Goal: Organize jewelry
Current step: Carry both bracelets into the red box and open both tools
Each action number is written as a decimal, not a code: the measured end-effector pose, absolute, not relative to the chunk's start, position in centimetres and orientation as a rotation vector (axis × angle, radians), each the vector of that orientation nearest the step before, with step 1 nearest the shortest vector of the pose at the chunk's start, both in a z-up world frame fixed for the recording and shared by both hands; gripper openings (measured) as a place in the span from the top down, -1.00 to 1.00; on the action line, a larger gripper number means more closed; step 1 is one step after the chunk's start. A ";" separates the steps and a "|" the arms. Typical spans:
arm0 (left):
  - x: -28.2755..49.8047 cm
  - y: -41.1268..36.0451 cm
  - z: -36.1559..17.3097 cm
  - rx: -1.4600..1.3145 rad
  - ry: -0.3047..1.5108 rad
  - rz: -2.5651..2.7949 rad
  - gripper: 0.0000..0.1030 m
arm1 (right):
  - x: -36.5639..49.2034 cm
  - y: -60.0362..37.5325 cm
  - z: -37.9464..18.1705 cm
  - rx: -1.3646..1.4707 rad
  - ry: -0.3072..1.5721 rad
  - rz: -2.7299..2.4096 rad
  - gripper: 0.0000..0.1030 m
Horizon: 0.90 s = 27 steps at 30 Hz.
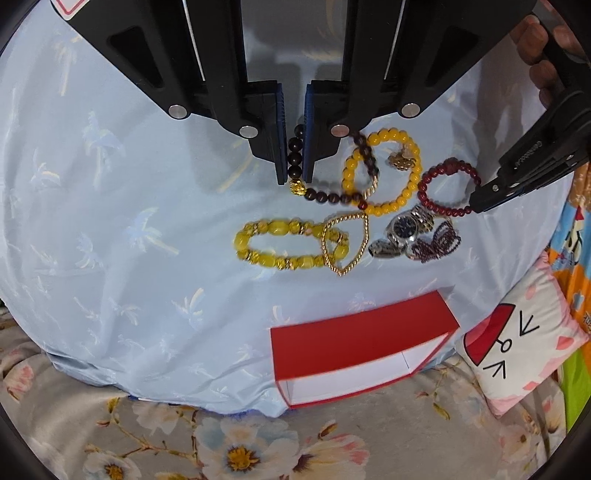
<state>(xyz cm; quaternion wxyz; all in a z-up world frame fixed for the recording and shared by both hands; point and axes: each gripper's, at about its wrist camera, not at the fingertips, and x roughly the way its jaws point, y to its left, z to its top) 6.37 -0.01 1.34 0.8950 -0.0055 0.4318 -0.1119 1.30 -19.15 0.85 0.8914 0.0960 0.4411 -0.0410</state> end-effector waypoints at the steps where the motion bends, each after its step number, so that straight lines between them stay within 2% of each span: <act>1: 6.2 0.2 2.0 -0.023 0.889 -0.245 0.86 | 1.2 -19.4 1.7 0.212 0.903 -0.075 0.86; 9: 7.2 0.8 9.3 -0.026 0.785 -0.302 0.86 | 3.7 -20.3 10.4 0.178 0.757 -0.010 0.86; 15: 13.4 -0.1 13.6 -0.014 0.706 -0.285 0.86 | 10.6 -20.7 15.0 0.201 0.690 0.066 0.86; 20: 18.8 -1.7 14.4 -0.008 0.678 -0.287 0.85 | 17.8 -20.8 14.1 0.270 0.726 0.144 0.86; 27: 26.2 -3.9 11.9 -0.005 0.711 -0.295 0.85 | 25.7 -20.3 9.8 0.277 0.797 0.149 0.85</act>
